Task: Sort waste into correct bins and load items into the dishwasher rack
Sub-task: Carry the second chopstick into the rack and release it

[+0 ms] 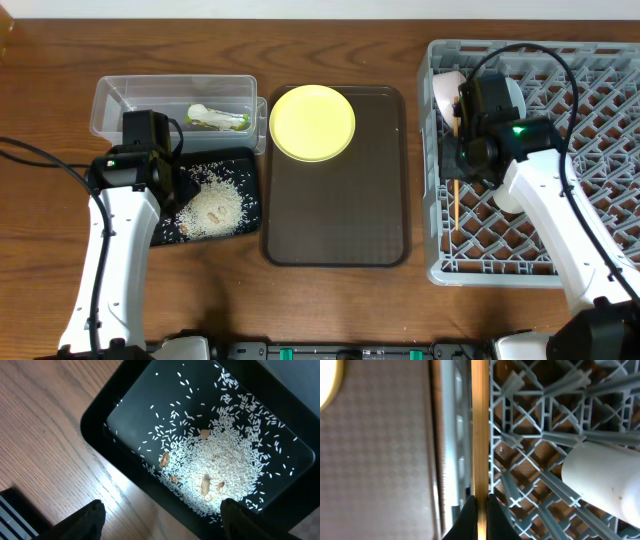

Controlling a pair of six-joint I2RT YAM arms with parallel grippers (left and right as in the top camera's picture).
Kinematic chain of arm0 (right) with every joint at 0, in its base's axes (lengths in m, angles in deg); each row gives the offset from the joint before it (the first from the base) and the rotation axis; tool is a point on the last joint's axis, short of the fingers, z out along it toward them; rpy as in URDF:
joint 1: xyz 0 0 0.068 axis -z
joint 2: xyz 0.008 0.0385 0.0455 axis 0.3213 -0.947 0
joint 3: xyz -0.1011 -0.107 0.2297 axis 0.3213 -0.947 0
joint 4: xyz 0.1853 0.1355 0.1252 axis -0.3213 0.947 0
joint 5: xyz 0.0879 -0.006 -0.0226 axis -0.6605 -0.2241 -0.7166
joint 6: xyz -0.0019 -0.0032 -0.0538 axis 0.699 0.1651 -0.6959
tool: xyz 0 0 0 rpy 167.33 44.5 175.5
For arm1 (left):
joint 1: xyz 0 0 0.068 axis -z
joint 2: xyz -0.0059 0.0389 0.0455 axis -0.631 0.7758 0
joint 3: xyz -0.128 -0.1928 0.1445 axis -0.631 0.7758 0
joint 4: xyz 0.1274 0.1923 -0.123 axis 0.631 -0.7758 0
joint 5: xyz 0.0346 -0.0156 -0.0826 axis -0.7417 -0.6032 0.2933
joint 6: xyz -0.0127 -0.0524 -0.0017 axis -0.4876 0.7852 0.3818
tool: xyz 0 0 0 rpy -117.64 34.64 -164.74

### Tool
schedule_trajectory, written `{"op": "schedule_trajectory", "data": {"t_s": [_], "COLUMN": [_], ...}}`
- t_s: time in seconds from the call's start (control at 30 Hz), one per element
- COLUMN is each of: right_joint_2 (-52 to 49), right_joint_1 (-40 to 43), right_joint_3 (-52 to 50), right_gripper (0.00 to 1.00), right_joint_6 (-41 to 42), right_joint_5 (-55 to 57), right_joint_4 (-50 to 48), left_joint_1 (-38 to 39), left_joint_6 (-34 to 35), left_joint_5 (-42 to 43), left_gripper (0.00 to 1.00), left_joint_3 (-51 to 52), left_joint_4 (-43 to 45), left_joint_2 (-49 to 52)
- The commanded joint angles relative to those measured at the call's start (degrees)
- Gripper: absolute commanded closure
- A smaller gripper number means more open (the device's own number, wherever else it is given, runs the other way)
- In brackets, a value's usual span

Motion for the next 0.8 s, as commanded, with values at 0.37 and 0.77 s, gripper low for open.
{"op": "schedule_trajectory", "data": {"t_s": [0.37, 0.77], "right_joint_2": [-0.6, -0.8], "right_joint_1": [0.4, -4.0], "right_joint_3": [-5.3, -3.4], "right_gripper": [0.68, 0.56], "right_joint_6": [-2.8, -6.2], "right_joint_5": [0.1, -14.4], "right_joint_4": [-8.7, -27.0], "left_joint_1": [-0.2, -0.2], "left_joint_6": [-0.3, -0.3], "left_joint_5": [-0.2, -0.2], "left_gripper": [0.23, 0.23], "left_joint_3": [-0.3, -0.3], "left_joint_4": [-0.2, -0.1], "left_joint_2": [-0.4, -0.4]}}
